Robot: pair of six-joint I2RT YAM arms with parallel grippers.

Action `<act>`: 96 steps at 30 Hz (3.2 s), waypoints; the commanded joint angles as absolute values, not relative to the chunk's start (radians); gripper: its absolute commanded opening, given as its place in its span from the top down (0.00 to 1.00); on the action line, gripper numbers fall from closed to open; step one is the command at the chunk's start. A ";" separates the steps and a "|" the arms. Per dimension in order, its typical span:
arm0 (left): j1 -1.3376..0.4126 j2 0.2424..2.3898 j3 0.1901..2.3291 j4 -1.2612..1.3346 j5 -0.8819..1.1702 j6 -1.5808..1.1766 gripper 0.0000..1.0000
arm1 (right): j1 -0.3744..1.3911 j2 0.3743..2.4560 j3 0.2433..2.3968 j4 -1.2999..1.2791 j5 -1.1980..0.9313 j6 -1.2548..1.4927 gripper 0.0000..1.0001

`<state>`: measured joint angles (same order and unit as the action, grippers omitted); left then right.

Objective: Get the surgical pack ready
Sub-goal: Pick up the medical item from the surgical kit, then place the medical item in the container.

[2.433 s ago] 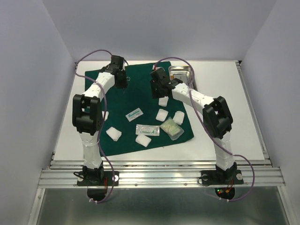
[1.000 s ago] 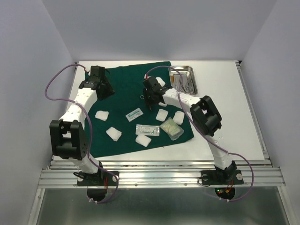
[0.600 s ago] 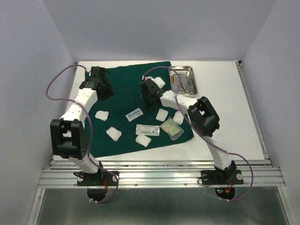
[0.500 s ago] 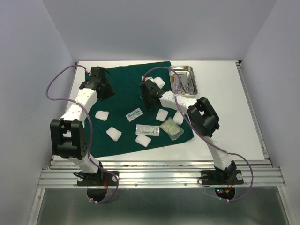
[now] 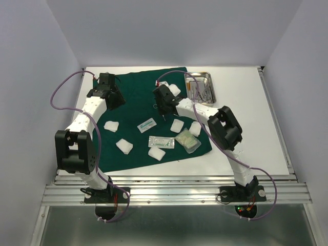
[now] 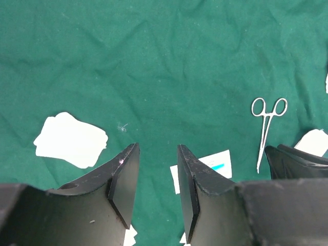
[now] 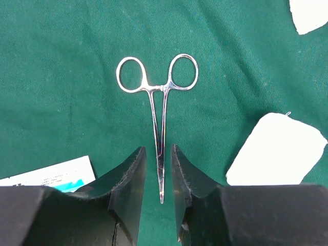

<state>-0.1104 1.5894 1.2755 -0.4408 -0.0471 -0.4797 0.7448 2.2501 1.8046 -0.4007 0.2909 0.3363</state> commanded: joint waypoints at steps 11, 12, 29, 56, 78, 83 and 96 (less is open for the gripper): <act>-0.109 1.583 1.258 -0.425 -0.043 -0.465 0.54 | 0.752 2.322 1.844 -0.425 0.284 0.342 0.81; -0.107 1.583 1.258 -0.423 -0.043 -0.465 0.54 | 0.752 2.319 1.844 -0.423 0.284 0.342 0.83; -0.107 1.575 1.259 -0.428 -0.048 -0.460 0.55 | 0.752 2.195 1.847 -0.419 0.325 0.337 0.99; -0.107 1.563 1.296 -0.453 -0.071 -0.440 0.55 | 0.557 2.079 1.901 -0.419 0.449 0.270 0.99; -0.107 1.592 1.327 -0.462 -0.054 -0.443 0.55 | 0.272 2.238 1.922 -0.414 0.371 0.210 0.99; -0.107 1.592 1.327 -0.463 -0.063 -0.439 0.55 | 0.272 2.258 1.905 -0.403 0.334 0.190 0.99; -0.109 1.588 1.324 -0.466 -0.063 -0.440 0.55 | 0.272 2.227 1.841 -0.396 0.330 0.176 0.80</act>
